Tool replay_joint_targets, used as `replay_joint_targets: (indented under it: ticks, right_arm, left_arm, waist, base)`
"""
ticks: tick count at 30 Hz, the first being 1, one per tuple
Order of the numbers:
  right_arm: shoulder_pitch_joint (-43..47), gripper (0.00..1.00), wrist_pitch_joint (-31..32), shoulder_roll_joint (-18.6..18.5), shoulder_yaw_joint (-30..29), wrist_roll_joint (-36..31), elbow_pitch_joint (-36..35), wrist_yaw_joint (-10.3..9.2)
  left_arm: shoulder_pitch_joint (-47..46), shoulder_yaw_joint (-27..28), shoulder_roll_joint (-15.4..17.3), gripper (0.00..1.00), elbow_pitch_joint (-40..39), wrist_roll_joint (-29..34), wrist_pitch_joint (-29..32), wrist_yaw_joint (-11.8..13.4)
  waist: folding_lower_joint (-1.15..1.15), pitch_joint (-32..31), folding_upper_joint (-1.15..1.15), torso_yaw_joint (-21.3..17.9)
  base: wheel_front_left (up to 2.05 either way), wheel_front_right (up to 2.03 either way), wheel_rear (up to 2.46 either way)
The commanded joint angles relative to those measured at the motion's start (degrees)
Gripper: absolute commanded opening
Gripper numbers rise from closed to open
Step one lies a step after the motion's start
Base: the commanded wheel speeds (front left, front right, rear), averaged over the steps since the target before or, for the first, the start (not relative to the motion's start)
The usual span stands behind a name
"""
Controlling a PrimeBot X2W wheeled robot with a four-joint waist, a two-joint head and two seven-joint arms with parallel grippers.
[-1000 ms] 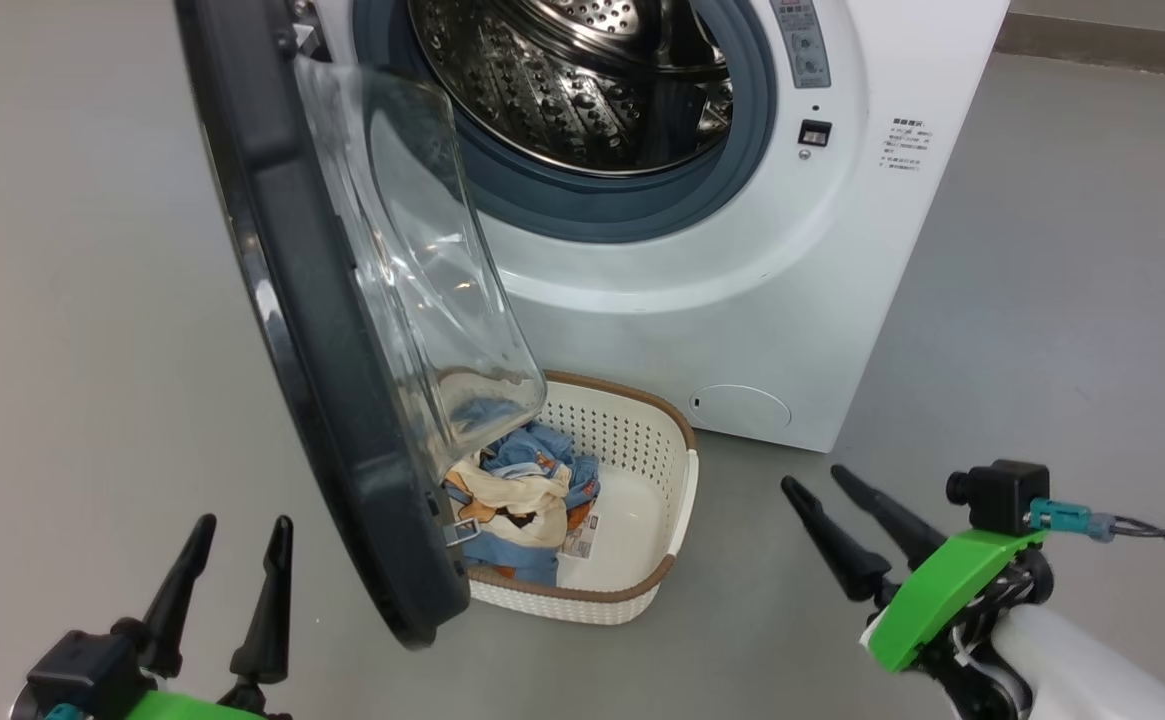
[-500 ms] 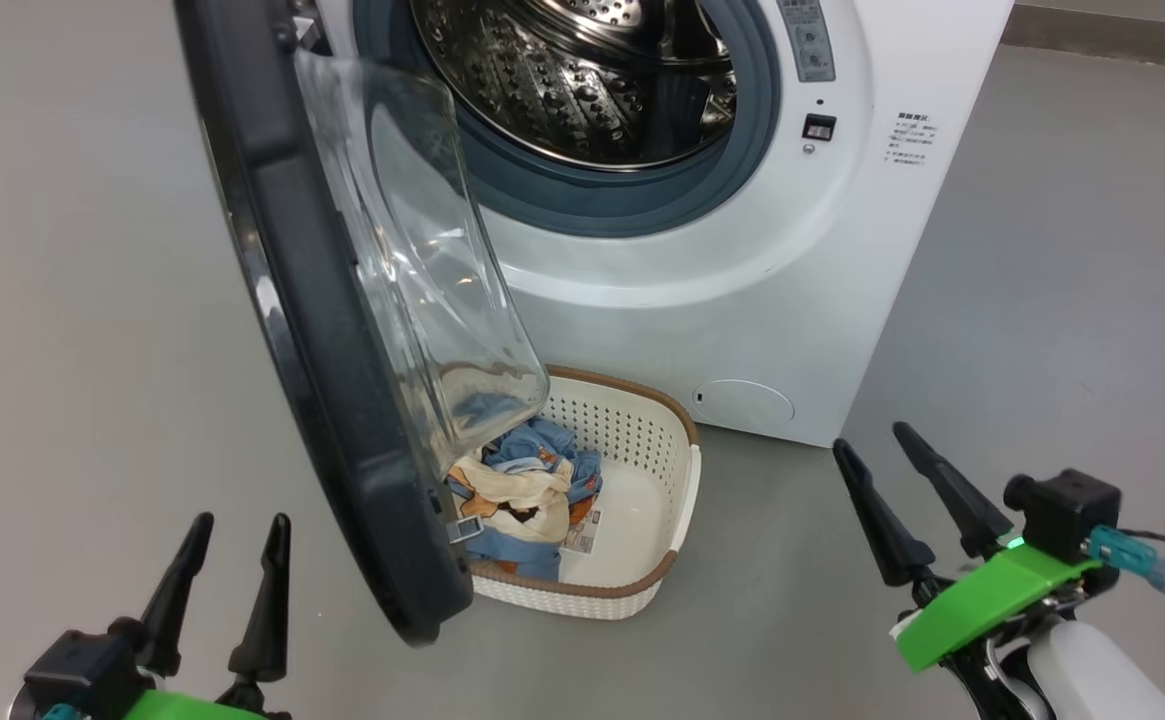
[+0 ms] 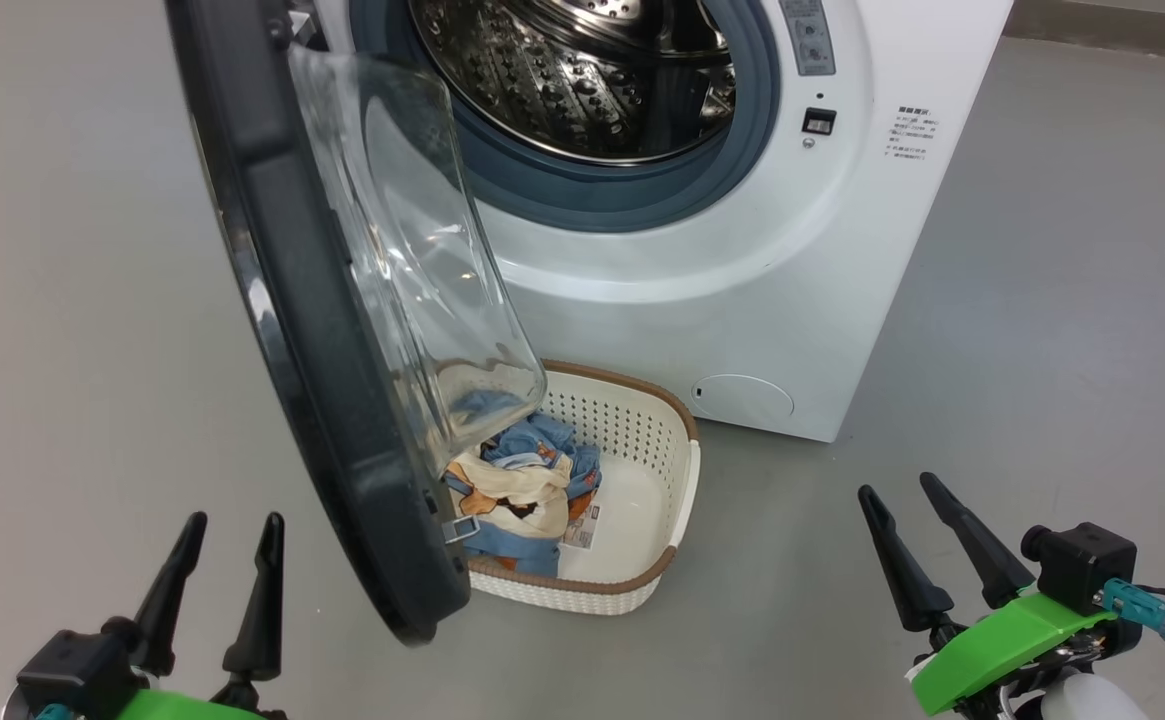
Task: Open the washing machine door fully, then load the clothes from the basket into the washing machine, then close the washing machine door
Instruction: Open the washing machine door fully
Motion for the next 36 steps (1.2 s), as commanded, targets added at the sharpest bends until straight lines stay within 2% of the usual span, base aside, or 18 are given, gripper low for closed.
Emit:
replay_joint_targets:
  ticks: [1, 2, 3, 4, 5, 12, 15, 18, 22, 23, 28, 32, 36]
  right_arm:
    - [0.1, 1.0, -0.68, -0.3, 0.45, -0.62, -1.33, 0.09]
    - [0.13, 1.0, -0.68, -0.28, 0.33, -0.68, -1.34, 0.09]
    - [0.13, 1.0, -0.68, -0.28, 0.29, -0.77, -1.36, 0.09]
    - [0.13, 1.0, -0.68, -0.28, 0.25, -0.83, -1.39, 0.09]
    - [0.12, 1.0, -0.69, -0.29, 0.18, -0.83, -1.41, 0.09]
    - [0.46, 1.0, -0.69, -0.35, 0.16, -1.2, -1.79, 0.09]
    - [0.53, 1.0, -0.69, -0.47, 0.3, -1.3, -1.94, 0.09]
    - [0.48, 1.0, -0.69, -0.58, 0.39, -1.39, -2.11, 0.09]
    - [0.47, 1.0, -0.69, -0.63, 0.13, -0.95, -2.12, 0.09]
    - [0.47, 1.0, -0.69, -0.63, 0.13, -0.95, -2.12, 0.09]
    - [0.48, 1.0, -0.69, -0.69, 0.22, -0.89, -2.41, 0.09]
    - [0.52, 1.0, -0.69, -0.7, 0.26, -0.77, -2.62, 0.09]
    - [0.36, 1.0, -0.69, -0.69, 0.25, -0.9, -2.79, 0.09]
  left_arm:
    - [-1.69, 2.34, 1.28, 1.0, -1.15, 0.08, -0.47, -0.18]
    - [-1.79, 2.41, 1.27, 1.0, -1.17, 0.08, -0.47, -0.18]
    - [-1.91, 2.43, 1.29, 0.58, -1.25, 0.16, -0.47, -0.18]
    - [-2.06, 2.56, 1.24, 0.21, -1.44, 0.18, -0.47, -0.18]
    - [-2.18, 2.9, 1.07, 0.0, -1.61, 0.11, -0.47, -0.18]
    - [-3.79, 7.34, -0.9, 0.0, -6.08, -3.39, -0.47, -0.18]
    - [-4.83, 11.14, -2.45, 0.0, -10.93, -4.67, -0.47, -0.18]
    - [-5.67, 11.93, -3.48, 0.0, -17.9, -5.35, -0.47, -0.18]
    - [-5.55, 7.91, -3.64, 0.0, -26.79, -5.94, -0.47, -0.18]
    - [-5.55, 7.91, -3.64, 0.0, -26.79, -5.94, -0.47, -0.18]
    - [-4.4, -0.43, -2.67, 0.0, -33.95, -4.4, -0.18, -0.18]
    - [-3.59, -7.73, -2.25, 0.0, -36.75, -3.48, 1.31, -0.18]
    - [-2.68, -14.52, -2.33, 0.0, -35.23, -3.41, 2.53, -0.18]
  waist:
    - [0.0, 0.05, 0.0, -0.05]
    - [0.0, 0.07, 0.0, -0.08]
    - [0.0, 0.06, 0.0, -0.09]
    - [0.0, 0.04, 0.0, -0.07]
    - [0.0, 0.0, 0.0, -0.05]
    - [0.0, -0.4, 0.0, 0.32]
    - [0.0, -0.49, 0.0, 0.43]
    - [0.0, -0.49, 0.0, 0.51]
    - [0.0, -0.5, 0.0, 0.51]
    - [0.0, -0.5, 0.0, 0.51]
    - [0.0, -0.59, 0.0, 0.14]
    - [0.0, -0.66, 0.0, -0.14]
    - [0.0, -0.38, 0.0, -0.33]
  base:
    - [0.0, 0.0, 0.0]
    - [0.0, 0.0, 0.0]
    - [0.0, 0.0, 0.0]
    - [0.0, 0.0, 0.0]
    - [0.0, 0.0, 0.0]
    - [0.0, 0.0, 0.0]
    - [0.0, 0.0, 0.0]
    - [0.0, 0.0, 0.0]
    - [0.0, 0.0, 0.0]
    - [0.0, 0.0, 0.0]
    - [0.0, 0.0, 0.0]
    - [0.0, 0.0, 0.0]
    - [0.0, 0.0, 0.0]
